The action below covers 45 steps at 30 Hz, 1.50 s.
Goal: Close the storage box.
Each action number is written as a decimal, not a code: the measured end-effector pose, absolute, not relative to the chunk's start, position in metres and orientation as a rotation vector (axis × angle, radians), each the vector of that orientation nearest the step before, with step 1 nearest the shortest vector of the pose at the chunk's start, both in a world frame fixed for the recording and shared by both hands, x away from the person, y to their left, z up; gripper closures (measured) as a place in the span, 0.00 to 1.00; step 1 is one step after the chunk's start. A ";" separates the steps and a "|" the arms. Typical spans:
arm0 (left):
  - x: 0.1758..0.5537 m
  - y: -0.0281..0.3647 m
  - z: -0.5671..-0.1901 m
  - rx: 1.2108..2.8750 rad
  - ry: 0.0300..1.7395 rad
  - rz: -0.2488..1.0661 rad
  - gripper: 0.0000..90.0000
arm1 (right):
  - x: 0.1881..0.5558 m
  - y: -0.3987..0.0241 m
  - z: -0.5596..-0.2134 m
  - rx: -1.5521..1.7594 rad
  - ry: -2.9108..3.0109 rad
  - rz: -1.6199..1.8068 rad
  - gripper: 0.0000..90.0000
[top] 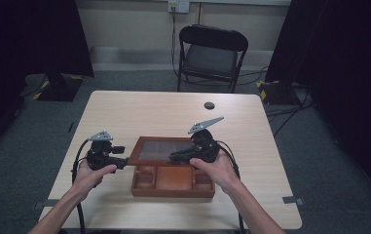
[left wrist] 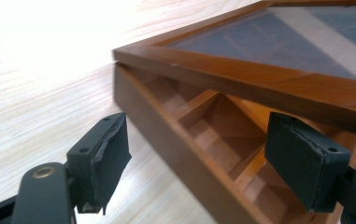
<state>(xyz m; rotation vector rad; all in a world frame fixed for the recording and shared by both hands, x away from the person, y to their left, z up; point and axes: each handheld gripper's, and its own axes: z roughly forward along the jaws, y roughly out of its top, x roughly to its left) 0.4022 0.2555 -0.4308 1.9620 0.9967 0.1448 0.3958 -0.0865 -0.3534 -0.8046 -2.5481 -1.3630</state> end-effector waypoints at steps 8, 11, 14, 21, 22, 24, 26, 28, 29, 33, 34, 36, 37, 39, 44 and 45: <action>0.406 0.266 -0.431 1.924 1.024 0.139 0.24 | 0.392 -0.091 -0.358 -0.803 -2.558 -1.345 0.90; 0.407 0.270 -0.431 1.911 1.045 0.152 0.24 | 0.390 -0.091 -0.361 -0.802 -2.573 -1.316 0.90; 0.408 0.271 -0.431 1.908 1.052 0.155 0.24 | 0.388 -0.092 -0.364 -0.801 -2.572 -1.316 0.90; 0.408 0.269 -0.431 1.916 1.048 0.155 0.24 | 0.382 -0.091 -0.379 -0.792 -2.576 -1.278 0.90; 0.408 0.269 -0.431 1.918 1.049 0.156 0.24 | 0.380 -0.090 -0.382 -0.796 -2.579 -1.270 0.90; 0.408 0.269 -0.431 1.922 1.050 0.158 0.24 | 0.379 -0.090 -0.386 -0.791 -2.584 -1.269 0.90; 0.408 0.269 -0.431 1.925 1.050 0.157 0.24 | 0.378 -0.090 -0.390 -0.795 -2.572 -1.266 0.90; 0.408 0.269 -0.432 1.924 1.050 0.155 0.24 | 0.377 -0.089 -0.395 -0.799 -2.569 -1.251 0.90; 0.408 0.269 -0.432 1.925 1.053 0.157 0.24 | 0.376 -0.089 -0.398 -0.797 -2.571 -1.247 0.90; 0.409 0.269 -0.432 1.931 1.050 0.154 0.24 | 0.375 -0.088 -0.404 -0.796 -2.581 -1.231 0.90; 0.409 0.269 -0.433 1.936 1.047 0.153 0.24 | 0.374 -0.088 -0.405 -0.793 -2.578 -1.233 0.90; 0.409 0.268 -0.433 1.935 1.049 0.148 0.24 | 0.374 -0.086 -0.407 -0.793 -2.583 -1.225 0.90; 0.409 0.267 -0.433 1.939 1.048 0.150 0.24 | 0.374 -0.086 -0.409 -0.789 -2.586 -1.221 0.90; 0.408 0.267 -0.433 1.942 1.046 0.150 0.24 | 0.373 -0.084 -0.413 -0.791 -2.586 -1.209 0.90; 0.408 0.266 -0.434 1.947 1.045 0.150 0.24 | 0.372 -0.080 -0.420 -0.793 -2.597 -1.175 0.90; 0.409 0.266 -0.434 1.948 1.047 0.149 0.24 | 0.371 -0.080 -0.421 -0.794 -2.597 -1.171 0.90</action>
